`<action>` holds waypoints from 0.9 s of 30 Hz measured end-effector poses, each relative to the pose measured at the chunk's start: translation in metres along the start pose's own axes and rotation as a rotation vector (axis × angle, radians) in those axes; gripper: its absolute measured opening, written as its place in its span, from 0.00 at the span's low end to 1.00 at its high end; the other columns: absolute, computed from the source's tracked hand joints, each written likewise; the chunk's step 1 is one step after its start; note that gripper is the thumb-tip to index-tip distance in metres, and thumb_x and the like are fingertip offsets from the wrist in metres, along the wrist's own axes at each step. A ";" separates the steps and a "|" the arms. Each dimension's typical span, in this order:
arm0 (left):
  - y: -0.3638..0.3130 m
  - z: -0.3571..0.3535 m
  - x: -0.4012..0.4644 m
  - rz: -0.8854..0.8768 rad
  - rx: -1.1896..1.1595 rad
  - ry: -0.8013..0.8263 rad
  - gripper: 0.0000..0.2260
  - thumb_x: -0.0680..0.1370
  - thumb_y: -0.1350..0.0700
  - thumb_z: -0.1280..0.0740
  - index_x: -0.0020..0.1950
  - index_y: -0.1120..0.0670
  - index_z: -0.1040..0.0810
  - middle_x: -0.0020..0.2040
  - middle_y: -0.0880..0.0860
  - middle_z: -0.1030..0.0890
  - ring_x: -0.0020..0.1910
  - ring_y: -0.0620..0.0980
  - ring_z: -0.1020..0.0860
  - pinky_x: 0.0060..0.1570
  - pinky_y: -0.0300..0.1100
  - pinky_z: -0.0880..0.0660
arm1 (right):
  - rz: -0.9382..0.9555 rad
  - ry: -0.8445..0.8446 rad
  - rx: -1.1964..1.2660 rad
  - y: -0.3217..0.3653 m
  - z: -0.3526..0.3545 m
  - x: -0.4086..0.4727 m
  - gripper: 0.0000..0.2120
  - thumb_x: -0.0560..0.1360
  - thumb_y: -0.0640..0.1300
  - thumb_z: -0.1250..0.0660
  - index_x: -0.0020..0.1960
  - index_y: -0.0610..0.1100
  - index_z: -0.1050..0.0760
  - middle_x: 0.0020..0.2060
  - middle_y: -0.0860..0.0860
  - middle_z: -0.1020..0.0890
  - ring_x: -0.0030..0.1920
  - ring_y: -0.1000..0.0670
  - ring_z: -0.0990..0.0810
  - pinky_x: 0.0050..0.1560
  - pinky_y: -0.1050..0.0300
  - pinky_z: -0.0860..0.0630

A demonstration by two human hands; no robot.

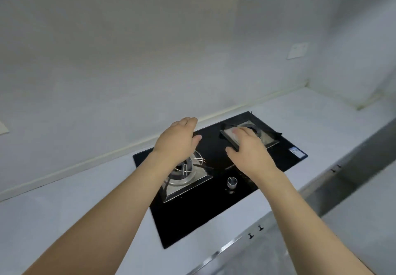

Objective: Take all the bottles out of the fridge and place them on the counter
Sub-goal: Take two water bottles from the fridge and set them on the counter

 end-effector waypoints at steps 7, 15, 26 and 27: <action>-0.153 -0.043 0.055 -0.220 -0.034 0.011 0.23 0.81 0.48 0.39 0.74 0.54 0.36 0.73 0.53 0.31 0.68 0.54 0.30 0.65 0.47 0.31 | -0.193 -0.131 -0.035 -0.138 0.087 -0.038 0.25 0.75 0.42 0.34 0.72 0.41 0.33 0.69 0.48 0.30 0.67 0.48 0.31 0.65 0.59 0.35; -0.323 -0.092 0.084 -0.427 -0.087 0.084 0.22 0.81 0.48 0.39 0.73 0.56 0.35 0.72 0.54 0.31 0.68 0.55 0.31 0.65 0.48 0.32 | -0.411 -0.236 -0.091 -0.268 0.175 -0.104 0.27 0.76 0.44 0.35 0.73 0.40 0.36 0.71 0.47 0.33 0.71 0.47 0.35 0.70 0.56 0.39; -0.494 -0.137 0.094 -0.739 -0.115 0.160 0.22 0.82 0.48 0.41 0.73 0.56 0.35 0.71 0.54 0.31 0.67 0.55 0.30 0.64 0.48 0.32 | -0.672 -0.368 -0.092 -0.375 0.245 -0.188 0.27 0.77 0.43 0.35 0.74 0.39 0.37 0.71 0.45 0.34 0.71 0.46 0.36 0.69 0.59 0.43; -0.506 -0.141 0.096 -0.759 -0.120 0.164 0.21 0.82 0.48 0.40 0.72 0.56 0.34 0.71 0.54 0.30 0.66 0.55 0.30 0.63 0.48 0.31 | -0.698 -0.375 -0.088 -0.382 0.250 -0.193 0.27 0.77 0.43 0.36 0.74 0.39 0.37 0.71 0.45 0.34 0.71 0.46 0.37 0.69 0.59 0.43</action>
Point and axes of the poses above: each hand's wrist, its own x-axis towards the middle knuckle, its own z-axis out of the back of the hand, y = z × x, the point moved 8 cm from there along x, towards the middle knuckle
